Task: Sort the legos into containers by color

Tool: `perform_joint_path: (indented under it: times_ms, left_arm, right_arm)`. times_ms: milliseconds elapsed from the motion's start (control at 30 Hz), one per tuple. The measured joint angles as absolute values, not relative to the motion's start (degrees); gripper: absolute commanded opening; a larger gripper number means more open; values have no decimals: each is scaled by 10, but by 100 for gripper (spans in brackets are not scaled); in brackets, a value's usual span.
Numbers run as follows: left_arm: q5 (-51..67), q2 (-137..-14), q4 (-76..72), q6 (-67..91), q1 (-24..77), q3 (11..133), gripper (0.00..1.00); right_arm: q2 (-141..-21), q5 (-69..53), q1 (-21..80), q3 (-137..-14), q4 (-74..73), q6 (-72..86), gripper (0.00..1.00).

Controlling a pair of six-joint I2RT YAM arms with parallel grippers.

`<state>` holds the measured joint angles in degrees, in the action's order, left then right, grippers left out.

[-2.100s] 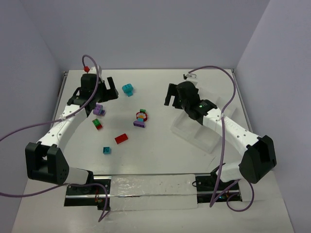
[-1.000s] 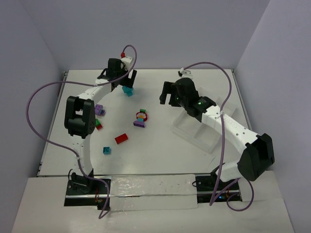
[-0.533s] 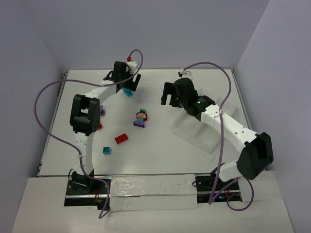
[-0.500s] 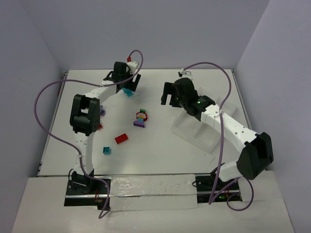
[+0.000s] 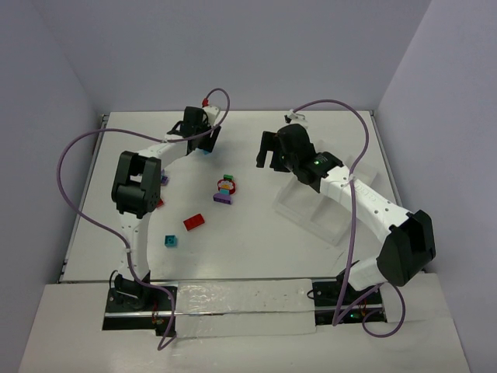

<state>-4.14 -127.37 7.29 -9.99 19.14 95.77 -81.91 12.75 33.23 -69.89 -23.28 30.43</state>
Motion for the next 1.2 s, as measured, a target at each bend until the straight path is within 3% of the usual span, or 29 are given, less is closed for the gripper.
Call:
perform_joint_path:
  times_ms: [100, 400, 600, 767, 900, 967, 1100, 1200]
  left_arm:
    - [-39, -1272, 73, -93, 192, 958, 65]
    - [-60, -1271, 76, -80, 217, 958, 64]
    - [-69, -1271, 78, -63, 233, 958, 79]
    - [-69, -1271, 85, -53, 234, 958, 73]
    - [-69, -1271, 90, -47, 234, 958, 62]
    - [-68, -1271, 90, -43, 234, 958, 49]
    - [-62, -1271, 92, -35, 234, 962, 2]
    - [-49, -1271, 121, -30, 234, 986, 0]
  right_arm:
    - [-819, 126, 332, -701, -237, 306, 100]
    - [-819, 124, 333, -701, -243, 318, 100]
    - [-819, 115, 338, -701, -245, 321, 100]
    - [-819, 113, 346, -702, -248, 321, 100]
    - [-819, 113, 348, -702, -249, 322, 100]
    - [-819, 113, 349, -702, -249, 322, 100]
    - [-819, 113, 350, -702, -250, 323, 100]
    - [-819, 113, 350, -702, -250, 324, 100]
